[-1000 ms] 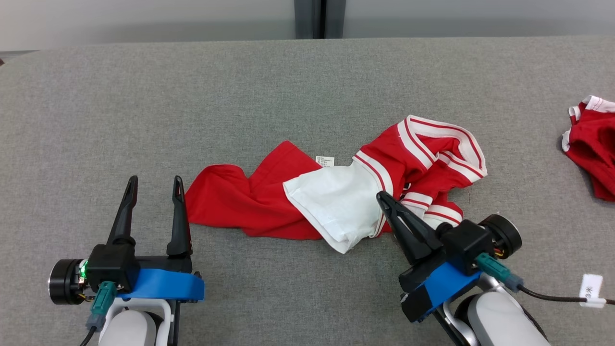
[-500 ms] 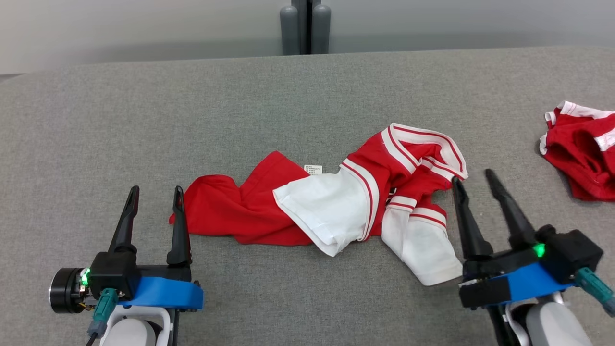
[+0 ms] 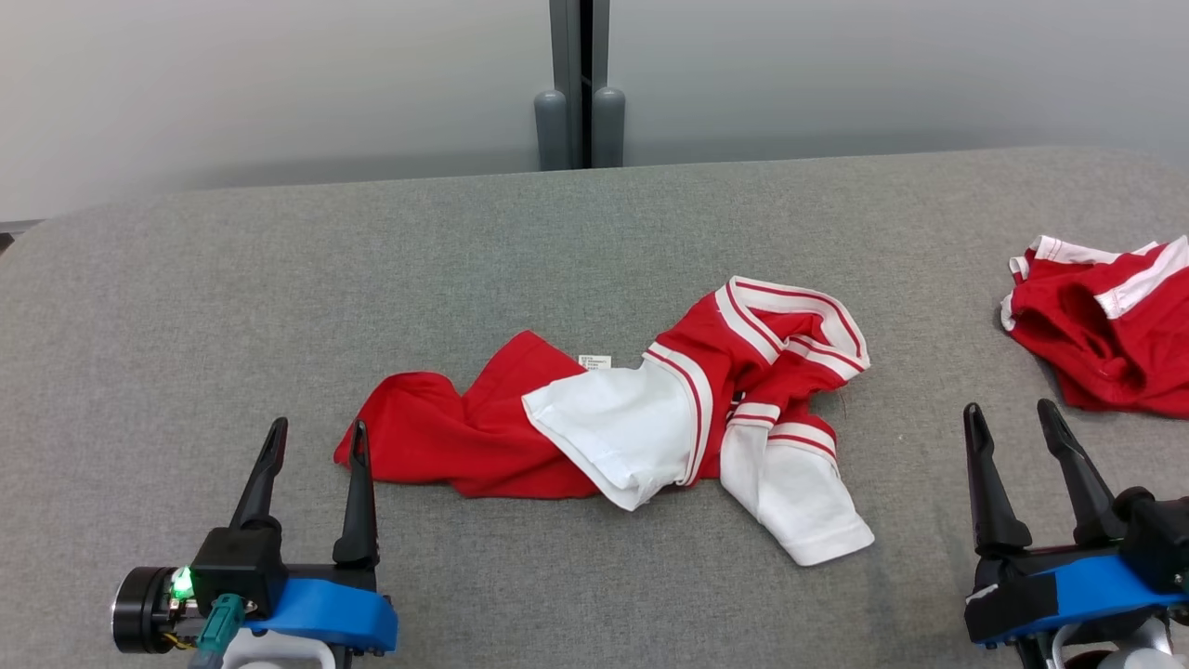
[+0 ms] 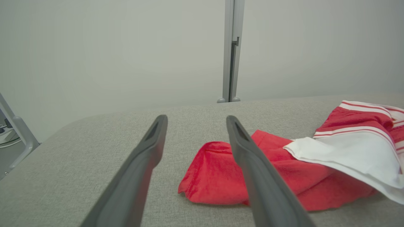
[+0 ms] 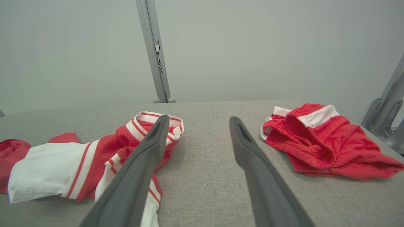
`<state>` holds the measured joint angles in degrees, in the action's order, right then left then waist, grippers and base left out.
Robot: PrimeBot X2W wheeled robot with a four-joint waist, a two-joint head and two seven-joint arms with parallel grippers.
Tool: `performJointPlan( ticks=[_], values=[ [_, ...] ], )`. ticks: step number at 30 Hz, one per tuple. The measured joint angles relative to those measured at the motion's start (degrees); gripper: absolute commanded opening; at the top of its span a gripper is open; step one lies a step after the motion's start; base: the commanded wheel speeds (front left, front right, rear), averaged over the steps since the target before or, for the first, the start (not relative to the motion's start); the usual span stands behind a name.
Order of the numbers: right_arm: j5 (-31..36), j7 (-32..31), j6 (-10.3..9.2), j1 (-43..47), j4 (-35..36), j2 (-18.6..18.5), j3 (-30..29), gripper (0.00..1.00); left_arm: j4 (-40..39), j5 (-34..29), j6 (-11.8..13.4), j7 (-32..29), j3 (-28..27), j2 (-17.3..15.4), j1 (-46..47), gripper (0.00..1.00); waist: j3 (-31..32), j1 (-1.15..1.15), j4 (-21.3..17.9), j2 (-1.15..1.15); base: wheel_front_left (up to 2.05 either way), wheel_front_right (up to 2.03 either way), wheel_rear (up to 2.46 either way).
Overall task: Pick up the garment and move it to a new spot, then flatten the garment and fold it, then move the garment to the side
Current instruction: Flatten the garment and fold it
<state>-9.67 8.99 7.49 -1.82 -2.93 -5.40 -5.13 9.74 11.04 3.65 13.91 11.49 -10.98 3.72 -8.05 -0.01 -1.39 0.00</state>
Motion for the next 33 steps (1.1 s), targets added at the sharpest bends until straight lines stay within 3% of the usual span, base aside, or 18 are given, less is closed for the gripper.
performJointPlan(
  ticks=[26, 30, 33],
  values=[
    [-2.02, -2.15, -0.01, 1.68, 2.13, -1.57, 2.68, 1.0, -1.29, 1.0, 0.88, -1.46, 0.88, -1.07, -1.42, 1.0, 1.17, 0.01, -0.18, 0.0, 0.0, 0.0, 0.0],
    [-1.07, -3.8, -0.01, -0.01, 1.98, -3.43, 7.73, 1.0, -1.57, 1.0, 0.93, -1.41, 1.14, -1.04, -0.8, 1.0, 0.19, 0.01, 0.21, 0.0, 0.0, 0.0, 0.0],
    [-0.63, -6.09, -0.01, -2.78, 1.04, -5.84, 15.48, 1.0, -1.63, 0.99, 0.94, -1.2, 1.6, -0.94, 0.48, 1.0, -0.92, 0.01, 0.73, 0.0, 0.0, 0.0, 0.0]
  ],
)
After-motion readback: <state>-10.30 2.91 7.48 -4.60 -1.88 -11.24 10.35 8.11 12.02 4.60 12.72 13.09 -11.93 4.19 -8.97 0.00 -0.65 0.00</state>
